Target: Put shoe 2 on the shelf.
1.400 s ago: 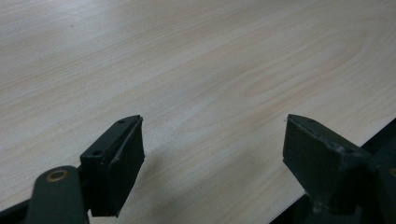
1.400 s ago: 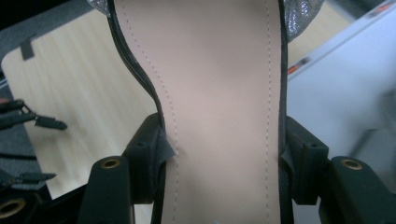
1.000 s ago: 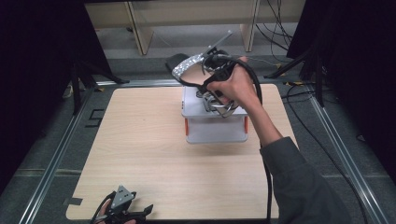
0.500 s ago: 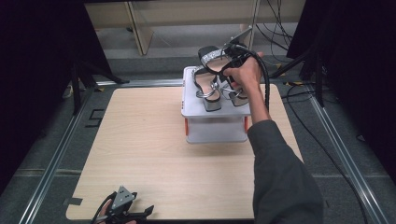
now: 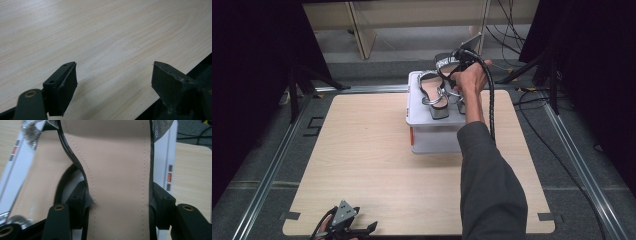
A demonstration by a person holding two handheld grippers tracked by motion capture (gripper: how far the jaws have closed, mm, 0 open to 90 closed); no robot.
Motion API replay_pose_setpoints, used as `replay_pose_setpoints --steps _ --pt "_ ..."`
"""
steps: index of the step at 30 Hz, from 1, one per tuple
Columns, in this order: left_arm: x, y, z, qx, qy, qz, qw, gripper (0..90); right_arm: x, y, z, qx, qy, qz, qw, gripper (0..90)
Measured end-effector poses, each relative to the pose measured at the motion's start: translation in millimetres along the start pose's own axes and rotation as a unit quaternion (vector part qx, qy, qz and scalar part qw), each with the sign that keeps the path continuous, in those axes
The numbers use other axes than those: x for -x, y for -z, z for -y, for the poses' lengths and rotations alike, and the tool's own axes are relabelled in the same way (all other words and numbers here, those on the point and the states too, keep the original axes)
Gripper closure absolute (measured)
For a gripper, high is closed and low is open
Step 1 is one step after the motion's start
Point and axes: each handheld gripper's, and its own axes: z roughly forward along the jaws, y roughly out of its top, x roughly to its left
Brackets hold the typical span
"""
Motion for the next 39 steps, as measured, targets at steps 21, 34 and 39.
replay_pose_setpoints --steps 21,34,39 --pt "1.0 0.0 -0.1 -0.003 -0.008 0.000 1.0000 20.2 11.6 -24.7 4.5 -0.028 -0.039 0.045 0.9979 41.7" --pt "-3.0 3.5 -1.1 -0.022 -0.032 0.006 0.9992 20.2 8.9 -23.1 10.5 -0.027 -0.104 -0.002 0.9942 28.4" --pt "1.3 -0.2 -0.3 -0.003 0.000 0.004 1.0000 20.2 7.6 -14.2 12.4 -0.032 -0.106 -0.023 0.9936 23.6"
